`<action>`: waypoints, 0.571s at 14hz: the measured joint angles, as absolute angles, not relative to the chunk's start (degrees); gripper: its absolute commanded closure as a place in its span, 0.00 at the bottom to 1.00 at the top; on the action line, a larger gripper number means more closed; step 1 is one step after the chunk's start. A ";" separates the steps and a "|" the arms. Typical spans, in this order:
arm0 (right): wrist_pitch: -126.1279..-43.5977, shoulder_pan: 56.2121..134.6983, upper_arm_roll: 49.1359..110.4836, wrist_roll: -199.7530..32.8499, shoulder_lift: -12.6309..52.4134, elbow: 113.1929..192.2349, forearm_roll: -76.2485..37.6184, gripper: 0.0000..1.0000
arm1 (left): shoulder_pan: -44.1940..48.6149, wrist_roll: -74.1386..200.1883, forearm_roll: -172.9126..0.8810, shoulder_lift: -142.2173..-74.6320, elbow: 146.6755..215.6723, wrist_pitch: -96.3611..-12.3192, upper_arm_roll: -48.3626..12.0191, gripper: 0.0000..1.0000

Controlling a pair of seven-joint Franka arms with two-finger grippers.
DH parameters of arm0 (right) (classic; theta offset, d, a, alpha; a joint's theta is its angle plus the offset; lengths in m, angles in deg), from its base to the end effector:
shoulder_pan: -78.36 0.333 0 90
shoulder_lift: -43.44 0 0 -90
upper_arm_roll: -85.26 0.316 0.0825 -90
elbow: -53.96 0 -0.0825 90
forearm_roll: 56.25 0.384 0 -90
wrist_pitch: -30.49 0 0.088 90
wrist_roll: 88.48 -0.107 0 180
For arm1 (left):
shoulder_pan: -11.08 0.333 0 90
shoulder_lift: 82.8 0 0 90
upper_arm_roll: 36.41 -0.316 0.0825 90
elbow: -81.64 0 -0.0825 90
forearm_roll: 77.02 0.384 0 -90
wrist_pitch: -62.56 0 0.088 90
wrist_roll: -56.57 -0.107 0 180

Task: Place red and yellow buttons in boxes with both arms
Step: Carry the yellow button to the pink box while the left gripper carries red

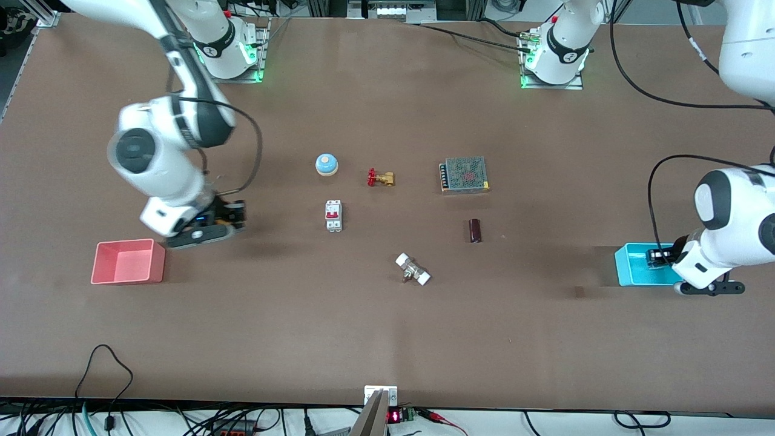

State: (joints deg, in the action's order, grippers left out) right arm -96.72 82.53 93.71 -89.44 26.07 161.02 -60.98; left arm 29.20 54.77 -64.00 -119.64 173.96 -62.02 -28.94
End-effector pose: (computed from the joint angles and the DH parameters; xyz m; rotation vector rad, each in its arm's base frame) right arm 0.6160 0.1297 0.3602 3.1003 0.3800 0.0858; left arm 0.6698 0.1459 0.2474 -3.0435 -0.0630 0.1252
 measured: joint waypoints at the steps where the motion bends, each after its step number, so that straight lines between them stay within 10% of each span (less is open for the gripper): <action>1: -94.91 80.66 93.66 -87.24 26.08 158.84 -60.97 0.71 | 29.29 54.77 -64.00 -120.23 173.92 -62.90 -28.94 0.72; 6: -93.56 70.74 93.35 -72.49 22.25 153.42 -60.85 0.71 | 30.58 54.77 -64.00 -123.09 173.96 -63.63 -28.94 0.66; 7: -93.77 69.38 93.19 -70.13 20.74 152.56 -60.85 0.71 | 30.76 54.77 -64.00 -123.67 173.96 -63.71 -28.95 0.54; 8: -94.38 68.32 92.89 -68.09 19.16 151.78 -60.85 0.70 | 30.81 54.77 -64.00 -124.03 173.96 -63.85 -28.94 0.03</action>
State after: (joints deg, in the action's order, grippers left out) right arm -94.38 68.32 92.89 -68.09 19.16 151.78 -60.85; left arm 30.81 54.77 -64.00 -124.03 173.96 -63.85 -28.94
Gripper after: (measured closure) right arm 0.590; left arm 0.564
